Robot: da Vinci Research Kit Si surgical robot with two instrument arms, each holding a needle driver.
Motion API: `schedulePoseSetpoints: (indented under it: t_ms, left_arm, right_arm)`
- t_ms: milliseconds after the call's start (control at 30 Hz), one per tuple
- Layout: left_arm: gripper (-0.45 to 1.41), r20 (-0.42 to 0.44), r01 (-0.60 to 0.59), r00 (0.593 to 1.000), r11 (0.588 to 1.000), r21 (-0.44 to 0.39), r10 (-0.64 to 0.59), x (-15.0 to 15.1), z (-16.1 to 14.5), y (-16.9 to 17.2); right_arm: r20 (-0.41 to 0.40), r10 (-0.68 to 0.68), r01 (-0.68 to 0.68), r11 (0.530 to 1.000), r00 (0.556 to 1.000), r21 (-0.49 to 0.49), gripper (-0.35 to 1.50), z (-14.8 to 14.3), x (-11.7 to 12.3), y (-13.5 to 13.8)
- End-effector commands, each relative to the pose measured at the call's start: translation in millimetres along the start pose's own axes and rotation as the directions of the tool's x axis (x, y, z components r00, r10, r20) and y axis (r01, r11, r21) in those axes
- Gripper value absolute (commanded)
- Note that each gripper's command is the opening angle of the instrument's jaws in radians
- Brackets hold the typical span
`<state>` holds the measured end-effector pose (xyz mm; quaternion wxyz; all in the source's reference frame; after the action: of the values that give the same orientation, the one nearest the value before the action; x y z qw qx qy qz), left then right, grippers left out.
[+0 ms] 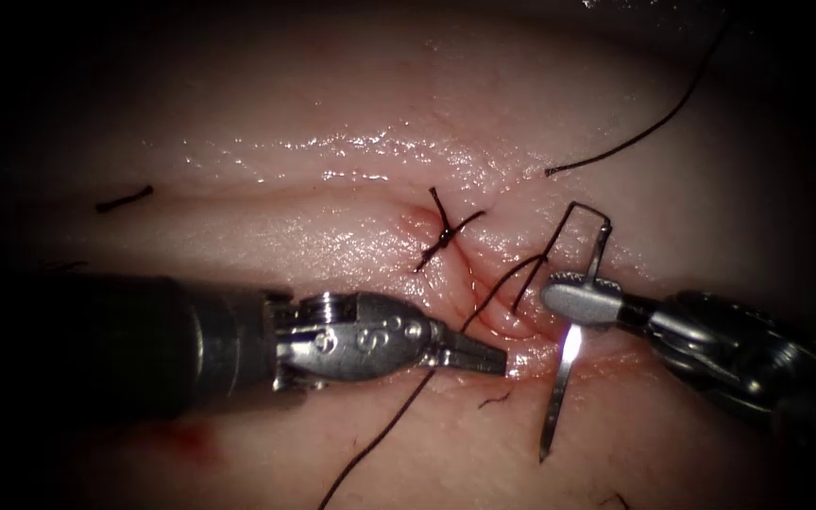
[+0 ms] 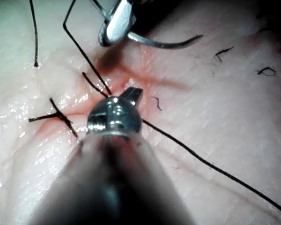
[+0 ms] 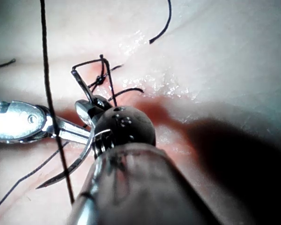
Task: Wound Closure
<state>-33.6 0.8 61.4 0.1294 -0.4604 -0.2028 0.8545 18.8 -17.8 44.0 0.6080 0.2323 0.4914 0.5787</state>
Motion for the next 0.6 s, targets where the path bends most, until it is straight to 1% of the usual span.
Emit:
schedulePoseSetpoints:
  t_ms: [33,133,267,433,467,533,600]
  left_arm:
    - [-0.16,0.004,0.003,1.0,1.0,0.004,-0.004,-0.2,0.8,-0.4]
    - [-0.18,0.023,0.011,1.0,1.0,0.017,-0.012,-0.3,1.3,-0.9]
    - [-0.18,0.071,0.011,0.997,1.0,0.03,-0.013,-0.9,2.6,-0.2]
    - [-0.18,0.175,-0.003,0.985,1.0,0.009,0.002,-2.3,3.7,0.5]
    - [-0.21,0.192,-0.006,0.981,1.0,0.001,0.005,-2.5,3.7,0.4]
    - [-0.23,0.239,-0.015,0.971,1.0,0.016,0.011,-3.0,3.4,-0.2]
    - [-0.23,0.275,-0.019,0.961,0.999,0.047,0.005,-3.2,3.0,-1.2]
  right_arm:
    - [0.001,-0.006,0.006,1.0,1.0,0.002,-0.35,0.8,-0.5,-0.2]
    - [0.0,-0.006,0.006,1.0,1.0,0.001,-0.35,0.9,-0.5,-0.2]
    - [0.0,-0.012,0.012,1.0,1.0,0.001,-0.35,0.8,-0.5,-0.3]
    - [0.001,-0.017,0.017,1.0,1.0,0.002,-0.35,0.8,-0.5,-0.3]
    - [0.001,-0.017,0.017,1.0,1.0,0.002,-0.35,0.8,-0.5,-0.3]
    - [0.001,-0.017,0.017,1.0,1.0,0.002,-0.35,0.8,-0.5,-0.3]
    - [0.001,-0.017,0.017,1.0,1.0,0.002,-0.35,0.8,-0.5,-0.3]
